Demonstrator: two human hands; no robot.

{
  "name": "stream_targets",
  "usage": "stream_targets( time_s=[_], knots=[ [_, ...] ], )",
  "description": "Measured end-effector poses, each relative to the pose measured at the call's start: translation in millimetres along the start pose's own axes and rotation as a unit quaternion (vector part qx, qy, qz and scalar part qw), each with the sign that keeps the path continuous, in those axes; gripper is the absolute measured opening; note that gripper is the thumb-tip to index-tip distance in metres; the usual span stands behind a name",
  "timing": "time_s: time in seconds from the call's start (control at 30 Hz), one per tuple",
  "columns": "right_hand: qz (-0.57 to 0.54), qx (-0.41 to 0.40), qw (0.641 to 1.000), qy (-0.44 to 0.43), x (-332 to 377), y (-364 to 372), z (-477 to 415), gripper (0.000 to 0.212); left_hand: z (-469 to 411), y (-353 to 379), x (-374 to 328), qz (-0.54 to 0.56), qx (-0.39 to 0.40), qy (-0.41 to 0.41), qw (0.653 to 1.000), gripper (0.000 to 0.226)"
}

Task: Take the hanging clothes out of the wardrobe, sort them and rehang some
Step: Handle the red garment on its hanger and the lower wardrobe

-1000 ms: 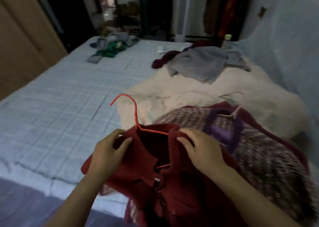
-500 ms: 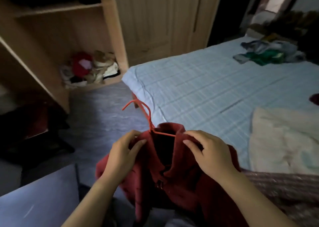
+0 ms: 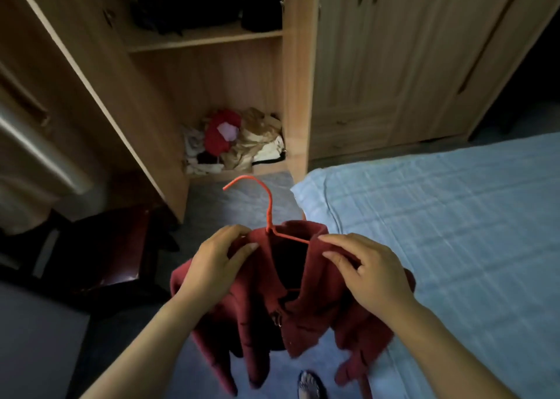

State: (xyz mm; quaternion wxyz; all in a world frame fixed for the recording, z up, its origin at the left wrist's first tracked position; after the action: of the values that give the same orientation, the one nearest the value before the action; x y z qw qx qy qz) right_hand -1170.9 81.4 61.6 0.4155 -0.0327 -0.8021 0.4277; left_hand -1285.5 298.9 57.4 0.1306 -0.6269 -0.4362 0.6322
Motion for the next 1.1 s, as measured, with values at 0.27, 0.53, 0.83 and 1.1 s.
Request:
stream_targets(
  time_s=[0.27,0.53,0.83,1.1],
  knots=[
    [-0.015,-0.006,0.994,-0.11,15,56,-252,0.026,-176,-96,84,-0.022,-0.089,-0.029,0.995,0.018],
    [-0.015,-0.088,0.983,-0.163,48,92,-517,0.026,-410,-211,163,-0.014,-0.195,0.023,0.98,0.024],
    [0.025,-0.188,0.954,-0.234,86,60,-793,0.029,-685,-349,167,0.003,-0.261,0.131,0.956,0.028],
    [0.023,-0.301,0.917,-0.262,127,-2,-1043,0.018,-923,-474,137,-0.054,-0.315,0.243,0.916,0.023]
  ],
)
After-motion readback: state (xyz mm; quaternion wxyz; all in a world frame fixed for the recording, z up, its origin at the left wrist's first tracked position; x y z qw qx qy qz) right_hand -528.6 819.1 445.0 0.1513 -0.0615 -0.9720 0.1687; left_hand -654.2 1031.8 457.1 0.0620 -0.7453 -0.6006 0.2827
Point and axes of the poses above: each hand's wrist, its own z-axis away from the middle knuckle, its own y-axis out of the palm, x = y × z, the point moved 4 cm from there along -z, towards the middle knuckle, and after that the axes turned 4 degrees about x, right-handed, at the moved point
